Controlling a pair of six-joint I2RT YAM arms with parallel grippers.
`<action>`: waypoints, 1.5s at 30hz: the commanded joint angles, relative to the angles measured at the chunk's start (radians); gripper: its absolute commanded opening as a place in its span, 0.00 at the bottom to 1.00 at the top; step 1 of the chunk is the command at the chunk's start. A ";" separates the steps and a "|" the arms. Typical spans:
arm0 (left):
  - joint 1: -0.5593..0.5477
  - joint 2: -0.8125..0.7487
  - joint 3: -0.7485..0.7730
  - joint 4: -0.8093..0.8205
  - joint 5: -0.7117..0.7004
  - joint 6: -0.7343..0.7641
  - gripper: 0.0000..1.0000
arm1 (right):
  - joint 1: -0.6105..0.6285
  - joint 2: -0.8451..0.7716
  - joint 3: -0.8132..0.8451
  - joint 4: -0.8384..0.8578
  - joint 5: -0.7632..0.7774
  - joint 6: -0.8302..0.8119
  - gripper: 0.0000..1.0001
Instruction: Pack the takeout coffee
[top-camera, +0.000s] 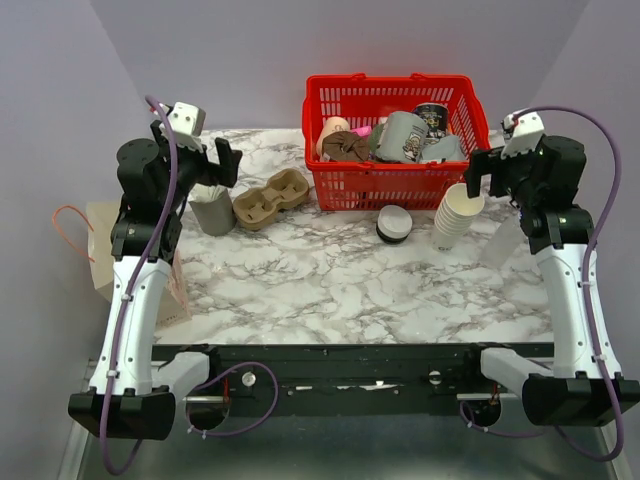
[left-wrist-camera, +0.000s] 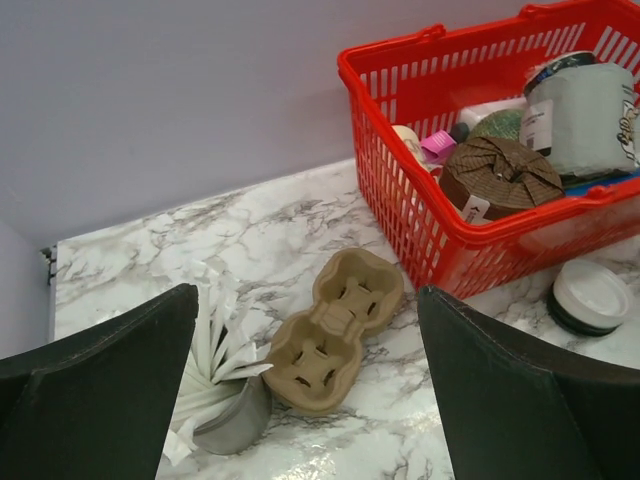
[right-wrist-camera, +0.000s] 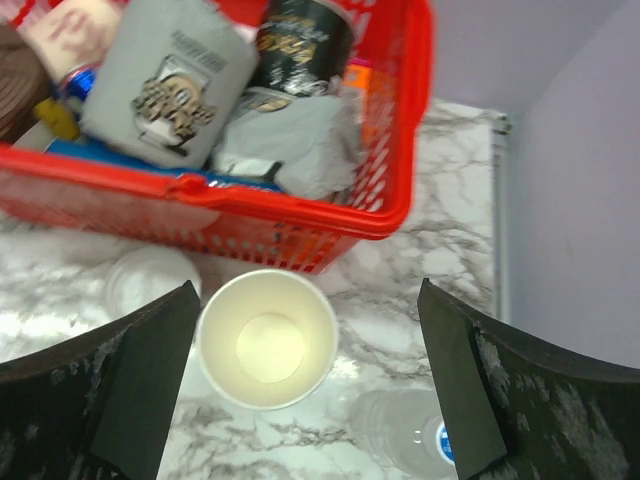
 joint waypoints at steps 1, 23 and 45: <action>0.000 -0.002 -0.021 -0.017 0.164 0.055 0.99 | -0.002 0.042 0.062 -0.233 -0.310 -0.233 1.00; 0.000 -0.019 -0.138 -0.014 0.304 -0.011 0.96 | 0.003 0.331 0.212 -0.625 -0.329 -0.680 0.58; 0.000 -0.030 -0.166 0.006 0.298 -0.018 0.96 | 0.003 0.406 0.303 -0.666 -0.297 -0.711 0.22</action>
